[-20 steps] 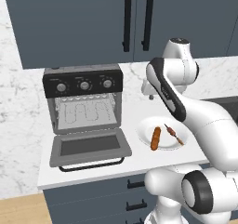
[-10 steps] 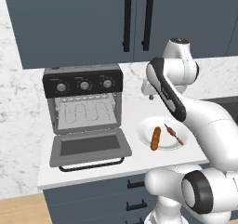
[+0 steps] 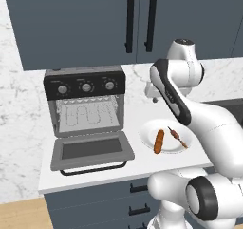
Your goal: Pick up the kebab skewer and baguette bread, and place them inside the toaster oven. Close the toaster oven door and start by setting the timer.
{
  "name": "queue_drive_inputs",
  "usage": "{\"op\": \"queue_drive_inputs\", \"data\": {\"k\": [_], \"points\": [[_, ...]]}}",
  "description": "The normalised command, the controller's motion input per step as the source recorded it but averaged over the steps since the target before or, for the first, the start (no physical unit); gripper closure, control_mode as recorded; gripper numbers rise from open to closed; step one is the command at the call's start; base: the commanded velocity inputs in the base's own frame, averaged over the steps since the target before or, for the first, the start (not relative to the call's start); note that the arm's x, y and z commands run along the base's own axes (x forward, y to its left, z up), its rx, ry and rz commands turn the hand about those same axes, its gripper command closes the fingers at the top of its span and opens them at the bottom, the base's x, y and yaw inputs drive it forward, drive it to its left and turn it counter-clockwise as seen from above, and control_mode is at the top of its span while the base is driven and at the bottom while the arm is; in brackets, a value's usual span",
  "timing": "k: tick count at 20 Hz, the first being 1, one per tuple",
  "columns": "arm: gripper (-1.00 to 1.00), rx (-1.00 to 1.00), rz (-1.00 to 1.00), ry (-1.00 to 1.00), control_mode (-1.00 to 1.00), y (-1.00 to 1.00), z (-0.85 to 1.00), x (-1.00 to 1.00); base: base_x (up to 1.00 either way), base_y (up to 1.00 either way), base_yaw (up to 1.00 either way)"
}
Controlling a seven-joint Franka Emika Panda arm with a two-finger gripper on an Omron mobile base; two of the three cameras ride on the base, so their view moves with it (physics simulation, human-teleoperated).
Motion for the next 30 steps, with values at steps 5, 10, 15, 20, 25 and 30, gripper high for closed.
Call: {"op": "queue_drive_inputs", "data": {"k": [5, 10, 15, 20, 25, 30], "points": [[-1.0, -0.03, 0.02, -0.41, -1.0, 0.91, -0.23, -0.68, 0.0, 0.0, 0.0], [-1.0, -0.06, -0.01, -0.43, -1.0, 1.0, -0.11, -0.16, 0.0, 0.0, 0.0], [-1.0, 0.0, -0.11, -0.22, -1.0, 1.0, -0.13, 0.17, 0.0, 0.0, 0.0], [-1.0, 0.0, -0.12, -0.19, -1.0, 1.0, -0.14, 0.64, 0.0, 0.0, 0.0], [-1.0, 0.0, -0.04, -0.17, -1.0, 1.0, -0.06, 0.51, 0.0, 0.0, 0.0], [-1.0, 0.01, -0.01, -0.13, -1.0, 0.6, -0.26, 0.42, 0.0, 0.0, 0.0]]}}
